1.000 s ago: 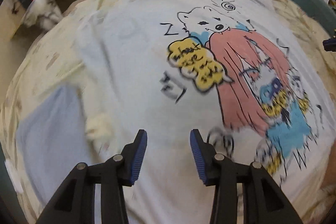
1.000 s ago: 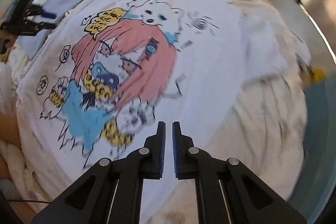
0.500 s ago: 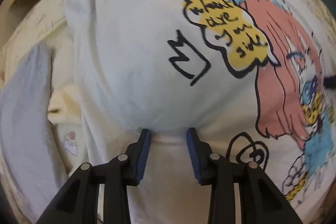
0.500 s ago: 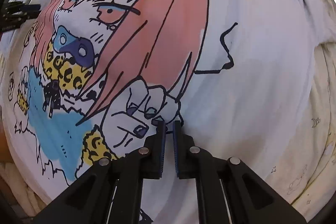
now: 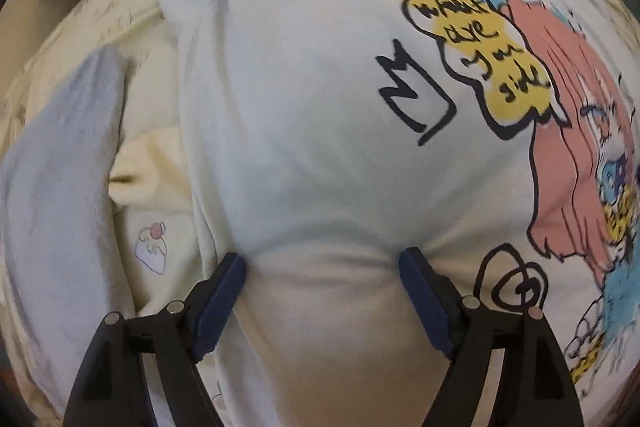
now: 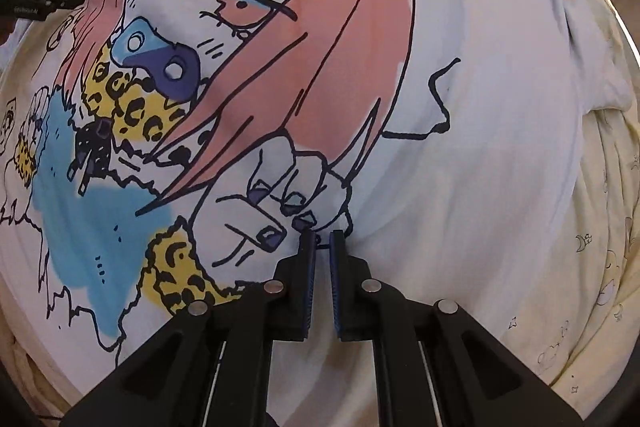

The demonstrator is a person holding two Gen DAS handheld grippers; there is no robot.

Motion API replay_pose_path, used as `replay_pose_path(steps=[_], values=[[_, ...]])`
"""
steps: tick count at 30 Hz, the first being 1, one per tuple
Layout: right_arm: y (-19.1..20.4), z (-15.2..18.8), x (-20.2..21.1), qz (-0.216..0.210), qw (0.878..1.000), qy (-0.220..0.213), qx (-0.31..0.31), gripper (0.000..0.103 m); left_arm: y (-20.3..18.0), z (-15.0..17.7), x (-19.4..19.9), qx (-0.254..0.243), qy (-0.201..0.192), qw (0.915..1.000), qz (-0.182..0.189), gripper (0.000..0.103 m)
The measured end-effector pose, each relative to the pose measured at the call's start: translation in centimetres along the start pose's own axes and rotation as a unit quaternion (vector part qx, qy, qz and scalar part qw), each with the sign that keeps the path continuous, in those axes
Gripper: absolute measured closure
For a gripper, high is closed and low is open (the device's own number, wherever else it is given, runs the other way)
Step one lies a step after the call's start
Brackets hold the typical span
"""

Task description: Fold clothes

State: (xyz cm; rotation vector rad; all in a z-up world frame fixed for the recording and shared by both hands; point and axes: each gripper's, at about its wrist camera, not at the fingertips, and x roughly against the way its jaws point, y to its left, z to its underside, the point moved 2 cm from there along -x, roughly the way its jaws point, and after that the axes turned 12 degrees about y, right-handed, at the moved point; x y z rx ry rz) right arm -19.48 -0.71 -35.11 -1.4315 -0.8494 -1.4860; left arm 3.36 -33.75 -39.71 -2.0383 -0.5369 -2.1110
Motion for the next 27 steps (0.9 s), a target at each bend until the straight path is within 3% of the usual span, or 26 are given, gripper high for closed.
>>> replay_pose_path(steps=[20,27], values=[[0.5,1.2,-1.0,-0.013,1.0,0.008,0.001,0.094,-1.3,-1.4,0.2,-0.022,-0.001,0.9996,-0.018,0.02],[-1.1,3.4,-2.1,-0.09,0.994,0.051,-0.039,0.093,-2.1,-2.0,0.4,-0.065,0.041,0.9969,-0.017,0.021]])
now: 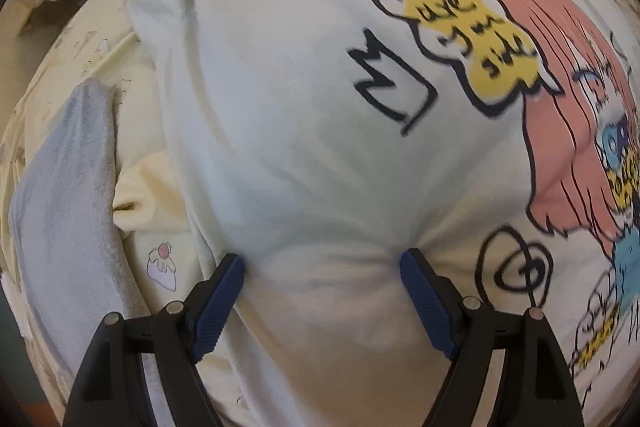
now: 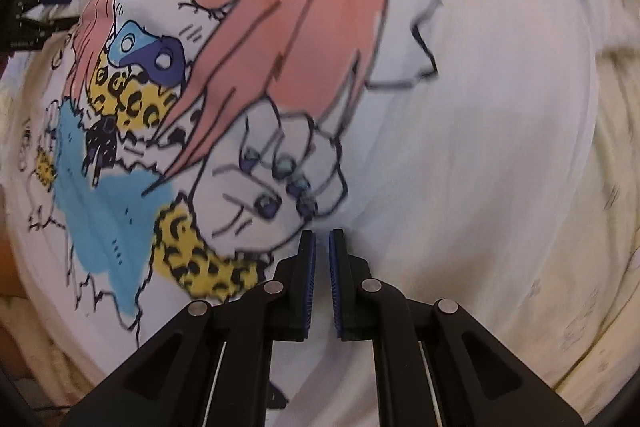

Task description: Fold clothes

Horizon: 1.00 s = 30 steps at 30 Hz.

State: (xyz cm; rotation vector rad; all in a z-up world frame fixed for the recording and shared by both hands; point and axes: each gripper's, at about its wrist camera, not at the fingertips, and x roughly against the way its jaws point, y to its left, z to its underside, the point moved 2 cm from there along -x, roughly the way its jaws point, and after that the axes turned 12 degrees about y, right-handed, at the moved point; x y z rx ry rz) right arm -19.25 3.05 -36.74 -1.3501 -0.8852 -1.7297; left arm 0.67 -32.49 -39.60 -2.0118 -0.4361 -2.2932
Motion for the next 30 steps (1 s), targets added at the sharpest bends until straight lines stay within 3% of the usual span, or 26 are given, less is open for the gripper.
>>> replay_pose_path(steps=[6,16,23,26,27,29,30], values=[[-0.1,3.8,-1.2,-0.032,0.999,0.026,-0.004,0.093,-2.0,3.0,-0.2,-0.049,0.006,0.9983,-0.03,0.021],[3.1,9.7,-3.2,0.049,0.998,0.015,0.023,0.093,-2.2,7.6,-0.9,-0.012,0.021,0.9995,0.017,0.021],[3.6,14.3,-4.8,0.04,0.998,0.044,0.014,0.093,-4.2,10.4,-1.1,-0.065,0.033,0.9972,-0.021,0.021],[4.6,16.6,-5.1,0.058,0.996,0.055,0.035,0.093,-4.1,10.9,-0.8,-0.07,0.038,0.9968,-0.007,0.023],[4.7,16.8,-4.7,0.057,0.996,0.051,0.037,0.094,-4.2,10.6,-0.4,-0.074,0.036,0.9966,0.005,0.034],[5.1,17.3,-4.0,0.056,0.997,0.045,0.041,0.094,-4.6,9.5,1.4,-0.083,0.008,0.9955,0.045,0.037],[5.3,17.1,-2.8,0.033,0.999,0.016,0.04,0.094,-4.9,8.9,2.5,-0.082,-0.012,0.9944,0.066,0.037]])
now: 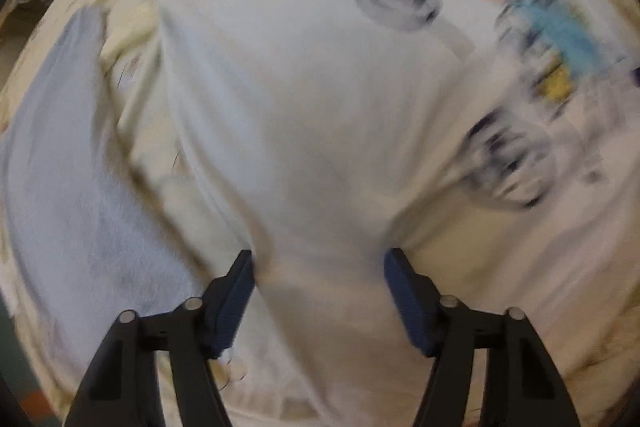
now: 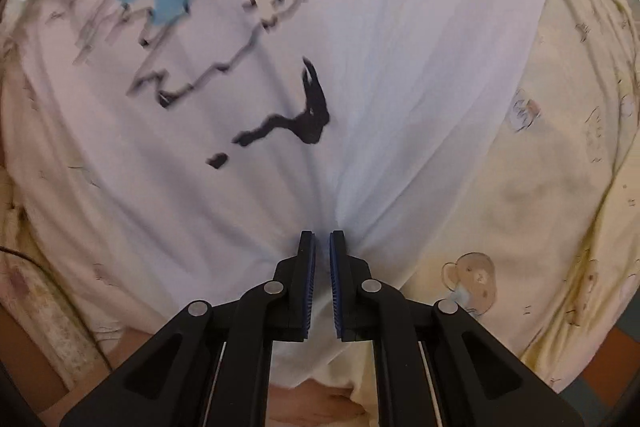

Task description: Fold clothes

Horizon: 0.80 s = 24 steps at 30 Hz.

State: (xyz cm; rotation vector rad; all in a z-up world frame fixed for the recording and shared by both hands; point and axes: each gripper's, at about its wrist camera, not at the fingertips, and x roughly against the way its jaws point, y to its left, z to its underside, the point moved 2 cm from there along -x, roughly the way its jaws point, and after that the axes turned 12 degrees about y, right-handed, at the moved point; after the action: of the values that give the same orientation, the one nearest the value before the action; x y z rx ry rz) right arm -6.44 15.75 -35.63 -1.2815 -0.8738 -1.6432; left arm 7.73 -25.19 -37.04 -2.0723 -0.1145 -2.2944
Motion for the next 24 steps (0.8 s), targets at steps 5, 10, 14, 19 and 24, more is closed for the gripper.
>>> replay_pose_path(steps=[5,10,14,19,24], values=[[1.4,-3.4,3.7,-0.091,0.99,-0.103,0.009,0.094,-4.6,-4.3,0.7,-0.054,-0.035,0.9979,0.011,0.037],[3.9,-10.2,0.5,-0.074,0.994,-0.048,0.064,0.093,-7.5,-5.3,-1.2,-0.084,-0.03,0.996,-0.002,0.039],[2.8,-7.8,-1.8,-0.131,0.99,-0.043,0.03,0.092,-8.9,-2.9,-1.9,-0.153,0.012,0.9882,0.005,0.039],[4.2,-4.2,-2.3,-0.109,0.993,-0.015,0.044,0.097,-9.6,-1.8,-1.6,-0.192,0.034,0.9808,-0.003,0.05],[5.7,-5.8,2.4,-0.115,0.985,-0.086,0.092,0.094,-10.9,-6.4,3.3,-0.172,-0.05,0.9806,0.078,0.061]])
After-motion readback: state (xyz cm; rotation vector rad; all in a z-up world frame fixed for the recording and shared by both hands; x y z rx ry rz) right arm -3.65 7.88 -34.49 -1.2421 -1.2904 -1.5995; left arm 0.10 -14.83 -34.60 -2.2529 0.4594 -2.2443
